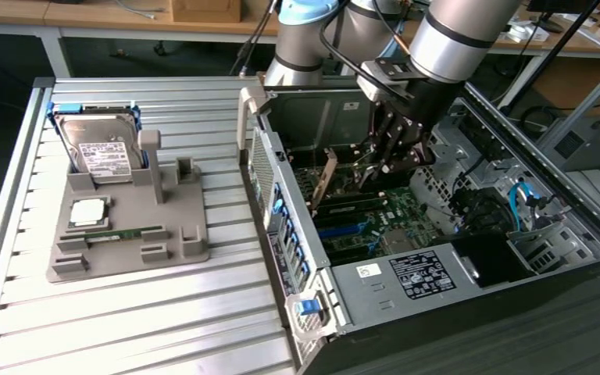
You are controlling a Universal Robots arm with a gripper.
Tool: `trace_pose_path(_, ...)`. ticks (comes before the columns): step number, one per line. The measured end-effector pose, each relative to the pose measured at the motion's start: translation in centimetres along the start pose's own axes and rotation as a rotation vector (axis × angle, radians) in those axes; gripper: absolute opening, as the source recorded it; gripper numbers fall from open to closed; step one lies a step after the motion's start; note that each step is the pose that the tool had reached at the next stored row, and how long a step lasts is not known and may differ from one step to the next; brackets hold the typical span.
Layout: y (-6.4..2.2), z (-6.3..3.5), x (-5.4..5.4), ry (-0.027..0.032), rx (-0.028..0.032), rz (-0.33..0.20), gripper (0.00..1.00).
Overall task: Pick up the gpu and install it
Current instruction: 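Insert the gpu into the slot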
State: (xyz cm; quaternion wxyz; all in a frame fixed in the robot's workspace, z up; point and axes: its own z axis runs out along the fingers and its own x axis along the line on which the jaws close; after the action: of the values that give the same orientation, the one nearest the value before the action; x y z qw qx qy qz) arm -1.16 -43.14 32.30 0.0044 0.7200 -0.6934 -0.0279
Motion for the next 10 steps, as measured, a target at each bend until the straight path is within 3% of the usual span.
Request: trace_pose_path(10, 0.01, 0.15, 0.19, -0.0001, 0.0, 0.0, 0.27)
